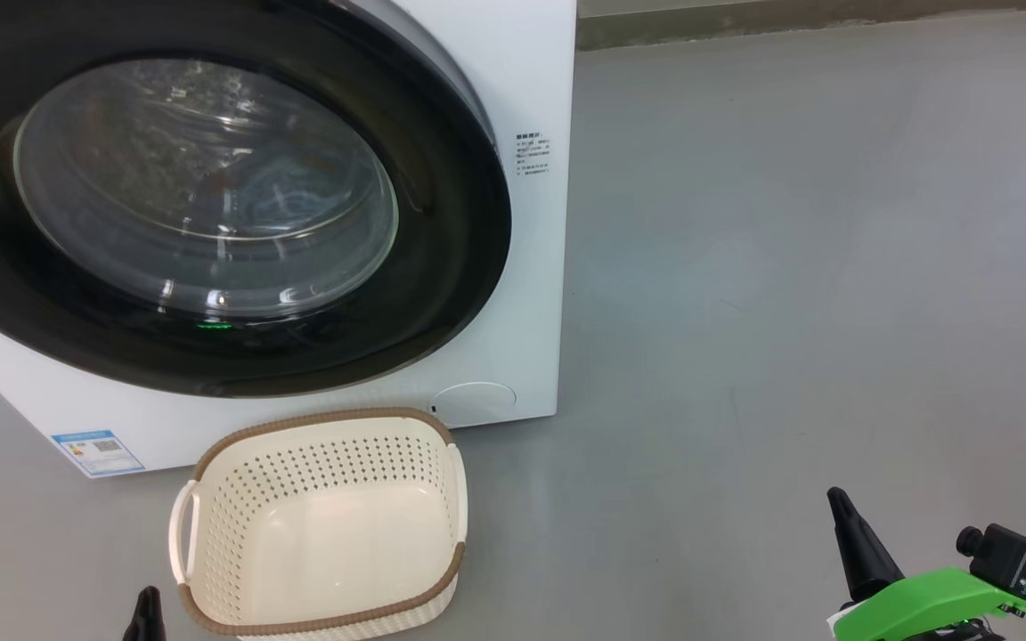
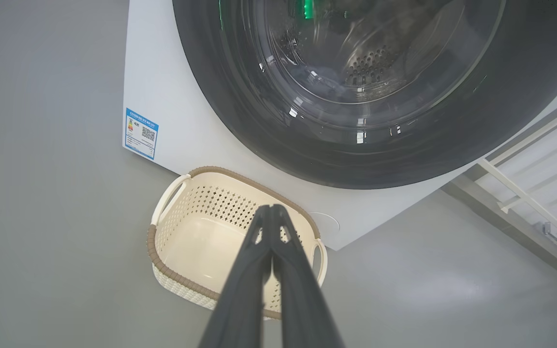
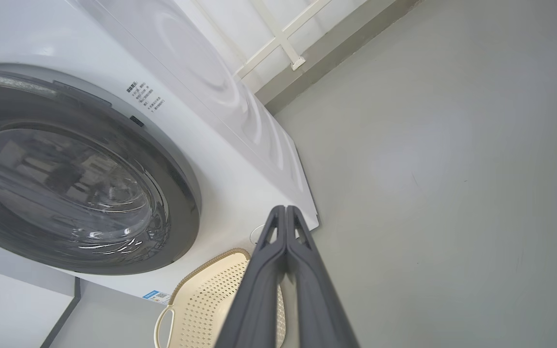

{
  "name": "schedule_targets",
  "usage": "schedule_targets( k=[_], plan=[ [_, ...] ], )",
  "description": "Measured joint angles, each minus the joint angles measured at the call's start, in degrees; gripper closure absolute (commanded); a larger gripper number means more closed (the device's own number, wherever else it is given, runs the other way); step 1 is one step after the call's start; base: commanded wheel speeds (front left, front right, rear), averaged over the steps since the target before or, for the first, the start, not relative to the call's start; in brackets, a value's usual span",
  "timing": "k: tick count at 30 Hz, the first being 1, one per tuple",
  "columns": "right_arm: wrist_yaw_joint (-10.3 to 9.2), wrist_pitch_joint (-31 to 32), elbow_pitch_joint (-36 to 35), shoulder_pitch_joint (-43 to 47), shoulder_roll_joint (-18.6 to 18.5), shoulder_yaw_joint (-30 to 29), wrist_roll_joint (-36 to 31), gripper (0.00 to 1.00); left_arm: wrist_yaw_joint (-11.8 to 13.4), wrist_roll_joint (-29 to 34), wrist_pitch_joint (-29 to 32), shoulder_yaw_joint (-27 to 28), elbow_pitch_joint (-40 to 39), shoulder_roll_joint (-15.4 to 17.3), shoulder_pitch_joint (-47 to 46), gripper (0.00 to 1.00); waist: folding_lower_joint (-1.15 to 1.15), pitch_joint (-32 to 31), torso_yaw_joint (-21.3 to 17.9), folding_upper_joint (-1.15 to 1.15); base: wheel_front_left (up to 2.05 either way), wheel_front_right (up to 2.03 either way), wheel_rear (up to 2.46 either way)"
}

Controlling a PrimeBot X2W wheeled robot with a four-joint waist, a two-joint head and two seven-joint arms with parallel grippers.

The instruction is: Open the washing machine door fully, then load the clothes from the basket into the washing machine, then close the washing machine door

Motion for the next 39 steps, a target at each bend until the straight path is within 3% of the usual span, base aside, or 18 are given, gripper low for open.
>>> schedule_targets(
  k=[39],
  plan=[
    [-0.01,6.6,-4.9,0.0,1.9,-5.6,20.4,1.00,0.0,-24.2,6.5,-0.4,-0.9,-0.2,-3.2,1.00,0.00,-0.5,1.7,0.00,0.00,0.00,0.00]
  ],
)
